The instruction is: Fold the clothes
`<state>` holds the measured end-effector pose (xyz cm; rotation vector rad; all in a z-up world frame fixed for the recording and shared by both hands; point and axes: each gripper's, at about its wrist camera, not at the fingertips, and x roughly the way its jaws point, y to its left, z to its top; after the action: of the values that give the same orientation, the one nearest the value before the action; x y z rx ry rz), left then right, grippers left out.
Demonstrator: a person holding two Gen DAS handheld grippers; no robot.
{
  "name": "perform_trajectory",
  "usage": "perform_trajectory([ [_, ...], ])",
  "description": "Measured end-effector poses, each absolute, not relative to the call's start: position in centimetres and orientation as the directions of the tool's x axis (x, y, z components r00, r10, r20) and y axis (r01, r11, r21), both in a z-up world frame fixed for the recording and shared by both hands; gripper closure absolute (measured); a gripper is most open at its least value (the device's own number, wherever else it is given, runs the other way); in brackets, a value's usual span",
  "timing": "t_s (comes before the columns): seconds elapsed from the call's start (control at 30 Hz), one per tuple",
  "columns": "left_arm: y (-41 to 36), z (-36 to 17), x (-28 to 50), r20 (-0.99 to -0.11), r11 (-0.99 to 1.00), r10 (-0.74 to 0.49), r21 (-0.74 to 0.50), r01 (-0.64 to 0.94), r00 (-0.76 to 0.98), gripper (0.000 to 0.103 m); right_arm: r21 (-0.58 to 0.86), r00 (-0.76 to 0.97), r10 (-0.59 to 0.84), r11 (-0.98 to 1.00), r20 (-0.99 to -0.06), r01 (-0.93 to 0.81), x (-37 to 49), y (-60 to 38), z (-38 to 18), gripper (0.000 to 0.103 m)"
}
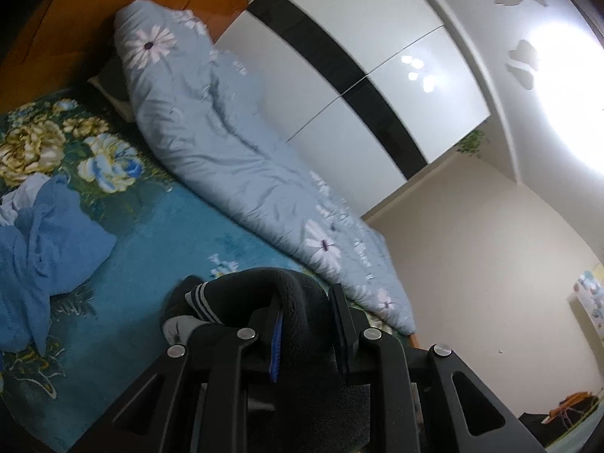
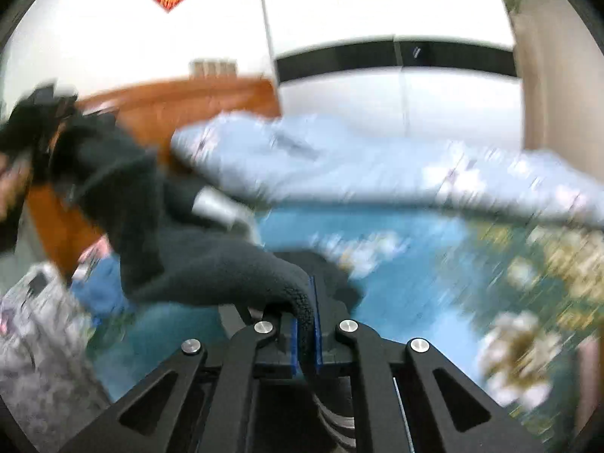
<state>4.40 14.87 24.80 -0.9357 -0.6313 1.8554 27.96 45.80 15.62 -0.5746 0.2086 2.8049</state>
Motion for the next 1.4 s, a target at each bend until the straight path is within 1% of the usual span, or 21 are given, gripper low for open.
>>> perform_trajectory([
  [0.07,14.5,25.9,5.5,-0.303,-0.409,0.911,-0.742,-0.531,-0.279,0.085,0.044,-0.9,0.28,-0.949,-0.335,-0.312,29.2,46.1,19.2,0.097],
  [0.17,13.8,28.3,7.8,-0.25,-0.388,0.919,-0.712,-0.585,-0.305,0.086,0.006,-0.917,0.321,-0.943,-0.237,-0.332,31.5,45.7,23.6,0.097],
  [0.33,12.4,32.6,11.5,-0.138,-0.336,0.933,-0.669,-0.663,-0.333,0.086,-0.065,-0.929,0.361,-0.932,-0.076,-0.357,35.6,44.5,29.8,0.097],
  [0.4,12.0,34.1,12.5,-0.112,-0.335,0.93,-0.653,-0.679,-0.351,0.086,-0.087,-0.933,0.359,-0.931,-0.032,-0.356,37.0,44.2,31.6,0.097],
  [0.47,12.3,34.9,12.5,-0.113,-0.342,0.928,-0.642,-0.687,-0.356,0.086,-0.112,-0.93,0.367,-0.924,0.003,-0.365,38.1,44.1,33.0,0.097],
  [0.53,12.8,35.0,12.0,-0.106,-0.354,0.921,-0.63,-0.691,-0.375,0.087,-0.127,-0.926,0.378,-0.918,0.012,-0.377,38.4,44.5,33.7,0.097],
  [0.6,13.3,35.0,11.1,-0.092,-0.376,0.908,-0.609,-0.698,-0.409,0.087,-0.12,-0.925,0.38,-0.919,-0.021,-0.375,37.9,45.6,33.4,0.097],
  [0.67,14.7,34.1,9.3,-0.113,-0.378,0.91,-0.616,-0.691,-0.398,0.087,-0.107,-0.917,0.384,-0.921,-0.106,-0.374,35.8,47.8,31.4,0.097],
  [0.77,18.3,30.1,6.2,-0.236,-0.435,0.897,-0.629,-0.645,-0.374,0.087,-0.093,-0.889,0.377,-0.926,-0.259,-0.365,32.1,50.5,26.8,0.097],
  [0.83,20.3,26.6,4.3,-0.305,-0.445,0.895,-0.656,-0.61,-0.325,0.087,-0.086,-0.847,0.374,-0.925,-0.378,-0.37,28.6,52.7,22.4,0.097],
  [0.87,21.3,24.3,3.2,-0.34,-0.448,0.894,-0.674,-0.588,-0.291,0.087,-0.092,-0.824,0.38,-0.921,-0.42,-0.377,27.4,53.5,20.2,0.097],
  [0.97,22.6,19.9,2.2,-0.395,-0.45,0.891,-0.695,-0.561,-0.225,0.087,-0.073,-0.774,0.373,-0.916,-0.513,-0.393,24.8,55.8,16.4,0.097],
  [1.07,23.5,15.9,1.7,-0.444,-0.45,0.882,-0.7,-0.554,-0.157,0.086,-0.038,-0.736,0.371,-0.904,-0.565,-0.426,24.0,58.4,13.6,0.097],
  [1.13,24.0,13.7,2.1,-0.5,-0.463,0.86,-0.676,-0.573,-0.105,0.085,-0.014,-0.717,0.371,-0.893,-0.59,-0.45,23.9,60.0,12.2,0.097],
  [1.2,23.8,11.1,2.8,-0.549,-0.484,0.833,-0.663,-0.572,-0.069,0.079,0.024,-0.714,0.368,-0.88,-0.596,-0.474,24.2,61.6,11.6,0.097],
  [1.27,23.4,8.6,3.3,-0.589,-0.499,0.808,-0.656,-0.566,-0.03,0.061,0.06,-0.712,0.364,-0.867,-0.601,-0.494,24.3,63.0,11.1,0.097],
  [1.33,22.5,5.8,3.5,-0.622,-0.512,0.783,-0.654,-0.557,0.01,0.053,0.08,-0.709,0.36,-0.86,-0.606,-0.505,24.6,63.8,10.7,0.097],
  [1.4,21.6,3.8,3.5,-0.642,-0.521,0.766,-0.651,-0.552,0.035,0.051,0.074,-0.704,0.359,-0.861,-0.613,-0.503,24.5,64.2,10.6,0.097],
])
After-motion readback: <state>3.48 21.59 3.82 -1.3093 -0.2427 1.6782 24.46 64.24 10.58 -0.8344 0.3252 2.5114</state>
